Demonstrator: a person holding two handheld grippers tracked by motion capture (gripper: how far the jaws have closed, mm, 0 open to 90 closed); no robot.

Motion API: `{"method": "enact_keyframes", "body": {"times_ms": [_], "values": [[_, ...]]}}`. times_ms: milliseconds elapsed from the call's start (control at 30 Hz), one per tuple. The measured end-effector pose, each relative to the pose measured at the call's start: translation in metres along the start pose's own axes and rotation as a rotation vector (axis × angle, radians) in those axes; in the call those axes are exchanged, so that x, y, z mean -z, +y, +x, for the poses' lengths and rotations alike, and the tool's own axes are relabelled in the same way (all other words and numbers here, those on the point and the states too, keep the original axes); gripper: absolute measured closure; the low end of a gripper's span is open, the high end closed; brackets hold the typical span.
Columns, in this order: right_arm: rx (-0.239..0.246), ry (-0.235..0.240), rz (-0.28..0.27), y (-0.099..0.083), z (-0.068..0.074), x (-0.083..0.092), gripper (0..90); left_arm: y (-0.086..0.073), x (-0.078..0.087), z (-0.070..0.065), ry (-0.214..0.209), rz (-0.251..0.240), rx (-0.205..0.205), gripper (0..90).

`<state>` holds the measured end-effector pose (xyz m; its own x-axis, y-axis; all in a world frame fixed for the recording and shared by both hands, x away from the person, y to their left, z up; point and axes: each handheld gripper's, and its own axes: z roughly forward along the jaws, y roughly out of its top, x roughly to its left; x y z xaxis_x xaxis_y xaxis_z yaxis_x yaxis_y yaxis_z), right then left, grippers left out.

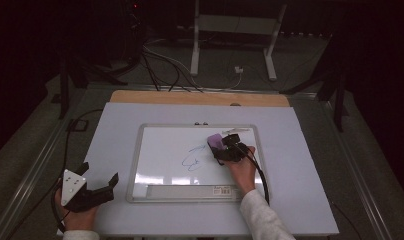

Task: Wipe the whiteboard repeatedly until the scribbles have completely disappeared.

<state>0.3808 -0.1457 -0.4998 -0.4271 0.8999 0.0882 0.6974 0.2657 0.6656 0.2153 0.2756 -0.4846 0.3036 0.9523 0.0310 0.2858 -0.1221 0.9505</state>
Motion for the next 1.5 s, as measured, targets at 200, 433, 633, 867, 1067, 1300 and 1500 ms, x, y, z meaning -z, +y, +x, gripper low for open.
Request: {"method": "enact_keyframes", "body": {"times_ms": [200, 433, 633, 867, 1067, 1300, 1500], "values": [[0.056, 0.087, 0.008, 0.002, 0.026, -0.006, 41.0, 0.000, 0.000, 0.000, -0.001, 0.000, 0.000, 1.2], [0.038, 0.057, 0.007, 0.006, 0.022, -0.009, 41.0, 0.000, 0.002, 0.001, 0.002, -0.004, 0.005, 1.2], [-0.040, -0.007, 0.002, 0.010, 0.002, -0.010, 41.0, 0.000, 0.000, 0.000, -0.002, -0.002, 0.001, 1.2], [0.025, 0.071, 0.018, 0.011, 0.026, -0.013, 40.9, 0.000, 0.000, -0.001, -0.003, 0.000, -0.001, 1.2], [0.111, 0.141, 0.029, 0.011, 0.048, -0.016, 40.9, 0.000, 0.000, 0.000, -0.003, 0.000, 0.001, 1.2], [0.002, 0.039, 0.009, 0.013, 0.023, -0.015, 40.9, 0.000, 0.002, 0.001, 0.000, -0.004, 0.006, 1.2], [-0.035, 0.013, 0.010, 0.013, 0.021, -0.015, 40.9, 0.000, 0.001, 0.000, -0.003, -0.001, 0.002, 1.2]]}}
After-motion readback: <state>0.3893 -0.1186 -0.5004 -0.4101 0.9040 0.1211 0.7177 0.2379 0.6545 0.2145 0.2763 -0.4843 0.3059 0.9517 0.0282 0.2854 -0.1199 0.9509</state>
